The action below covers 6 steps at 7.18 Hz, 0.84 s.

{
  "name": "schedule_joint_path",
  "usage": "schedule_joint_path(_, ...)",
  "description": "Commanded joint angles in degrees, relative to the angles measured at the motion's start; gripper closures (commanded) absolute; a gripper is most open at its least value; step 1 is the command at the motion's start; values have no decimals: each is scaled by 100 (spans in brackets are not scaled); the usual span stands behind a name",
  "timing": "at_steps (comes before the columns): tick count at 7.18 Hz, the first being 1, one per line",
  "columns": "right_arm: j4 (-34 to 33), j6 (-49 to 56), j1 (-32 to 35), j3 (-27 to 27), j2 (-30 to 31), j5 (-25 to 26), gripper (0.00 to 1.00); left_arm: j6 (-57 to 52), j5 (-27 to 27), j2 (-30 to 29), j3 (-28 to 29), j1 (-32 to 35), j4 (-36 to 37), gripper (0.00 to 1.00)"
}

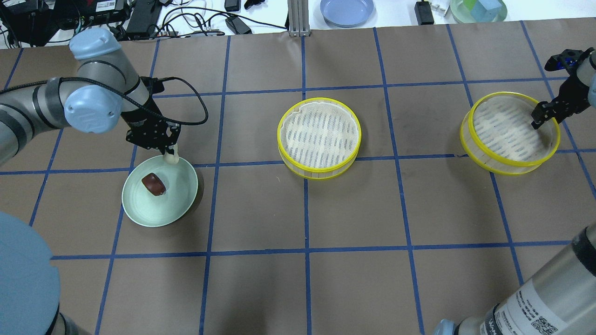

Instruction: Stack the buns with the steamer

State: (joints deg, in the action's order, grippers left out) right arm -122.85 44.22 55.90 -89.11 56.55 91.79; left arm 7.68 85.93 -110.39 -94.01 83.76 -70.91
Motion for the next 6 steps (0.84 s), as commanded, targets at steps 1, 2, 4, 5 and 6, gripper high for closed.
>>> schedule_joint_path(1, 15, 17, 0, -1, -12, 6, 100, 1467, -1029, -113, 453, 622, 486, 100)
schedule_joint_path(2, 24, -18, 0, 8, 32, 32, 100, 1708, -1583, -271, 402, 703, 986, 100)
schedule_joint_path(4, 33, -18, 0, 16, 259, 41, 100, 1868, -2114, -736, 375, 1097, 1622, 100)
schedule_joint_path(5, 77, -27, 9, 25, 356, 41, 100, 2034, -2081, -956, 366, 1317, 1703, 99)
schedule_joint_path(6, 86, -36, 9, 25, 418, -2, 100, 2192, -2037, -1019, 349, 1458, 1695, 81)
